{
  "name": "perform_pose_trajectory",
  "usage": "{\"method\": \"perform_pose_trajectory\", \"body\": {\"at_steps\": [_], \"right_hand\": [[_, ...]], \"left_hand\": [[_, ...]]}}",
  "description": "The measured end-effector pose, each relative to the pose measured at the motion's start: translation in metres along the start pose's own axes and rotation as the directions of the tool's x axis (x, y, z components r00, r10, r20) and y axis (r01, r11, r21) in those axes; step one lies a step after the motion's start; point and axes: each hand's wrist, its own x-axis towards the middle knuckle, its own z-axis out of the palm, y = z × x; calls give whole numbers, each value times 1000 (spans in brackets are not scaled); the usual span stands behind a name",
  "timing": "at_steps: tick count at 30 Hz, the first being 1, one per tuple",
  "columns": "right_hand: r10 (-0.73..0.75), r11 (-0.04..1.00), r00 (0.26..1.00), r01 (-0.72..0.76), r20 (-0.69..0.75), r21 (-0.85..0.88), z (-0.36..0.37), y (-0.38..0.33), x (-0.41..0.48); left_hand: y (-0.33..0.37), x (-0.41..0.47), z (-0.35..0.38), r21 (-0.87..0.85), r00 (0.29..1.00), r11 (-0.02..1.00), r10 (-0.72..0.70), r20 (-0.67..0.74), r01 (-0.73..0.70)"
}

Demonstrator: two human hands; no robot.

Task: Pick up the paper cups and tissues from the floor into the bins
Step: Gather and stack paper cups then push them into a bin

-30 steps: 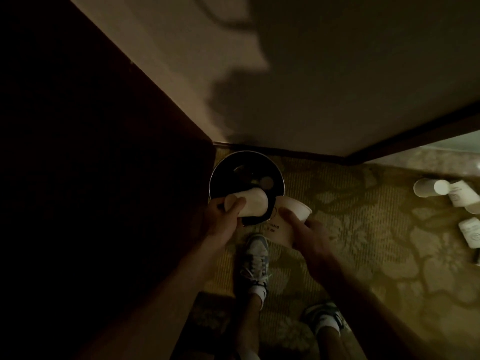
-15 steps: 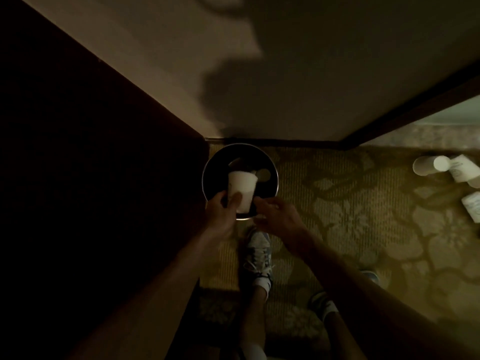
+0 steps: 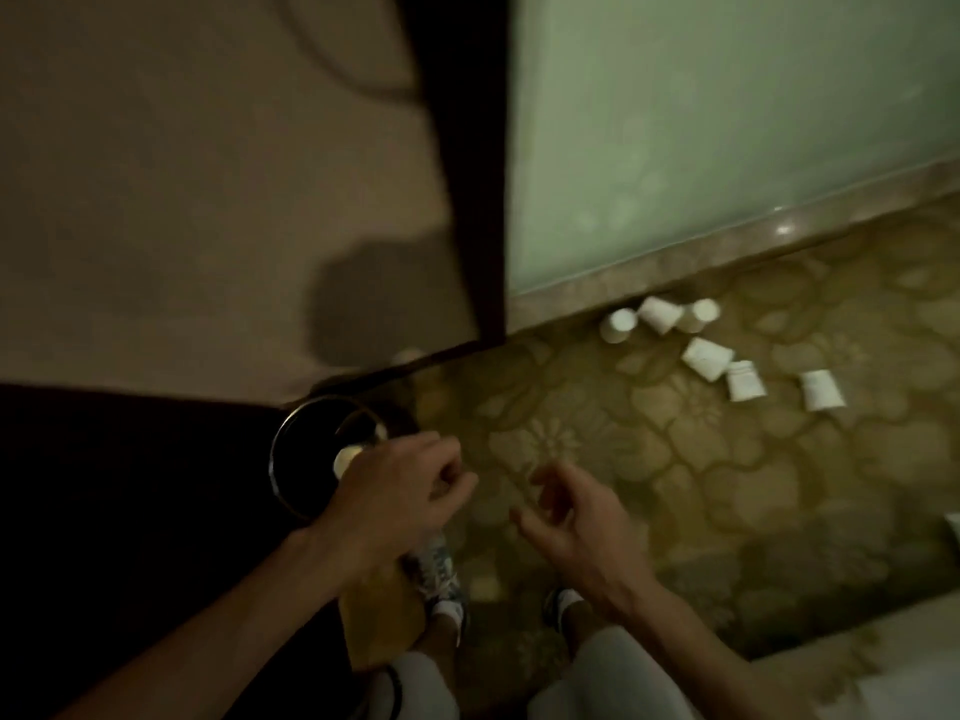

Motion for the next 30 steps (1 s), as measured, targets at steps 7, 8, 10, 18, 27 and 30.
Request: {"method": "perform_pose_trajectory", "body": {"at_steps": [7,8,10,18,27,30], "right_hand": [[214,977,969,-212,-120,29,-144,95,-44],[247,969,960,-242,-131,54,-156,108,-43],[314,948,938,-302,-144,102,-174,135,-37],[643,660,759,-483,-101,576,-207,244,14],[760,546,637,-514,-132,662,-201,397,138],[716,609,680,-497,-158,618,-189,450,187]], "left_hand": [[182,108,9,250,927,896,328,182,-367],[200,126,21,252,919,887,346,189,-386],[228,157,50,242,906,880,359,223,-408],[259,278,168,192,800,827,409,439,-529],[250,434,308,232,784,831,330,526,-505],[238,479,363,268,804,839,289,519,-474]]}}
